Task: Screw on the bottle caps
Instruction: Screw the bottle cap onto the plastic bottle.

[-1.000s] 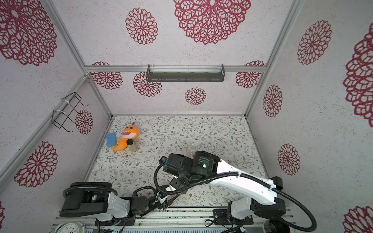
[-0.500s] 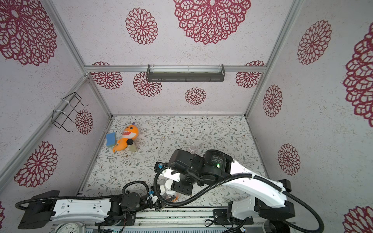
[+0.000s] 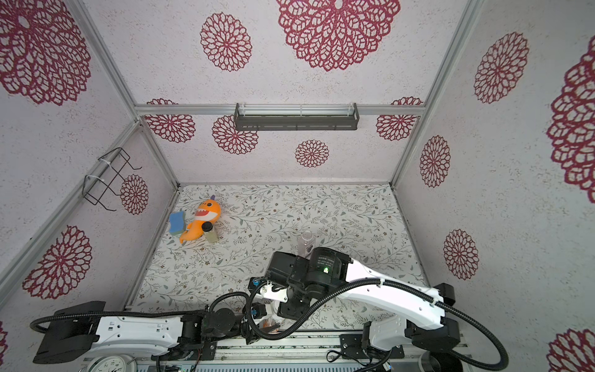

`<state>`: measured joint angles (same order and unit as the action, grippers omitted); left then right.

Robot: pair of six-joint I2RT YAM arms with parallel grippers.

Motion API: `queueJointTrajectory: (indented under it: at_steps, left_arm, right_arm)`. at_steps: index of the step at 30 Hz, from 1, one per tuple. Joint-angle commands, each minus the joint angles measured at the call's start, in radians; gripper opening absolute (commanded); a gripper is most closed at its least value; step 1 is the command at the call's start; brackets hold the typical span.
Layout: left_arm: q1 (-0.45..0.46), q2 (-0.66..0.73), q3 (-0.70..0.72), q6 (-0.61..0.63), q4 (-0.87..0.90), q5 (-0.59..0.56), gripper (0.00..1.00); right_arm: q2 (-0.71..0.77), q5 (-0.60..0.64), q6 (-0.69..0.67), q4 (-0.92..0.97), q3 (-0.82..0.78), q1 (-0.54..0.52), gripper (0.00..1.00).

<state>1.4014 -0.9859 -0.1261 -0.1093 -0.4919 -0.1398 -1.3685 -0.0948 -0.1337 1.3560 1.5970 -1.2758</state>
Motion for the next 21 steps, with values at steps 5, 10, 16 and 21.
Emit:
queueJointTrajectory:
  at_steps: [5, 10, 16, 21]
  left_arm:
    - [-0.007, -0.009, -0.013, 0.001, -0.04, 0.038, 0.54]
    - [-0.005, -0.013, -0.008, 0.005, -0.052, 0.042, 0.54]
    - [0.0, -0.004, 0.0, 0.008, -0.064, 0.042, 0.54]
    - [0.002, 0.0, 0.005, 0.014, -0.074, 0.04, 0.54]
  right_arm:
    - [0.01, -0.027, -0.051, -0.036, -0.016, -0.002, 0.55]
    - [0.0, -0.004, -0.065, -0.059, -0.035, -0.002, 0.55]
    - [-0.005, 0.0, -0.066, -0.091, -0.061, 0.002, 0.56]
    - [-0.021, 0.006, -0.065, -0.113, -0.066, 0.01, 0.56]
